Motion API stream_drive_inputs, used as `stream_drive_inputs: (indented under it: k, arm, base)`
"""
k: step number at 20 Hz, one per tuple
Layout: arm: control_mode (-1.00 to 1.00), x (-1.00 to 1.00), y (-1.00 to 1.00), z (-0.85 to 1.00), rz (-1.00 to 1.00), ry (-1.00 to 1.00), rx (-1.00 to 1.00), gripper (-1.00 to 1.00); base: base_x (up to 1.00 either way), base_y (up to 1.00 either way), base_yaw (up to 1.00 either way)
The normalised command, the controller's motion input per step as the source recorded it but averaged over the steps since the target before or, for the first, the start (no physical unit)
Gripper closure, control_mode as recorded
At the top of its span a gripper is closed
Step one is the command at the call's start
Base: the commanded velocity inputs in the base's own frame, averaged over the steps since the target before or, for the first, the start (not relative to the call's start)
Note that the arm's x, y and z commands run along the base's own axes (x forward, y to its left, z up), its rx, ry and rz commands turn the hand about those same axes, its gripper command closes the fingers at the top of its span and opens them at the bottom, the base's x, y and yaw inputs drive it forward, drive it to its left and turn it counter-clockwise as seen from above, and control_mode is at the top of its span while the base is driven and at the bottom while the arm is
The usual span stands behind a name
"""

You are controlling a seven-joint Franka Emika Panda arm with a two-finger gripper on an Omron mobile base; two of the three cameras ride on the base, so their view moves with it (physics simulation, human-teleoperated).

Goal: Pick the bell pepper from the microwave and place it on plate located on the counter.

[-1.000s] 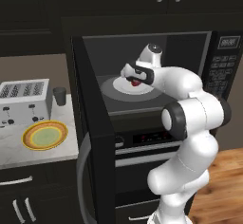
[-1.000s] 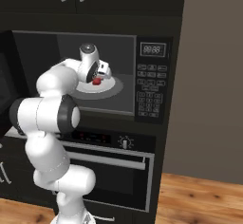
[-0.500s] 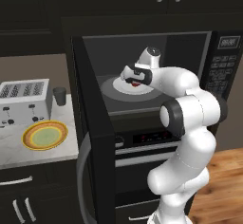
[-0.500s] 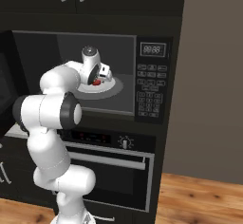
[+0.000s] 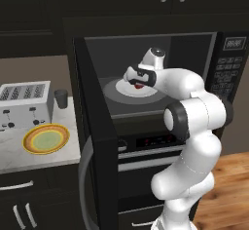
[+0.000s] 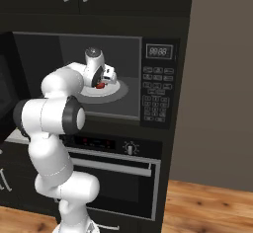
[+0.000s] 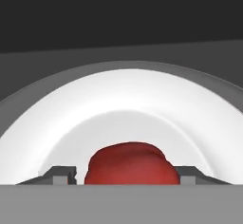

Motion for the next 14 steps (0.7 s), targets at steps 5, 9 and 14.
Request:
stream_drive_inputs:
  k: [5,9,14]
  arm:
    - [-1.00,0.00,0.00,0.00,0.00,0.00,0.00,1.00]
    - [-1.00,-0.17,0.00,0.00,0.00,-0.01,0.00,1.00]
    - [-1.00,-0.98,-0.17,0.12,0.00,-0.18,0.02,1.00]
  base:
    - [0.00,0.00,0.00]
    - [0.00,0.00,0.00]
    - [0.00,0.00,0.00]
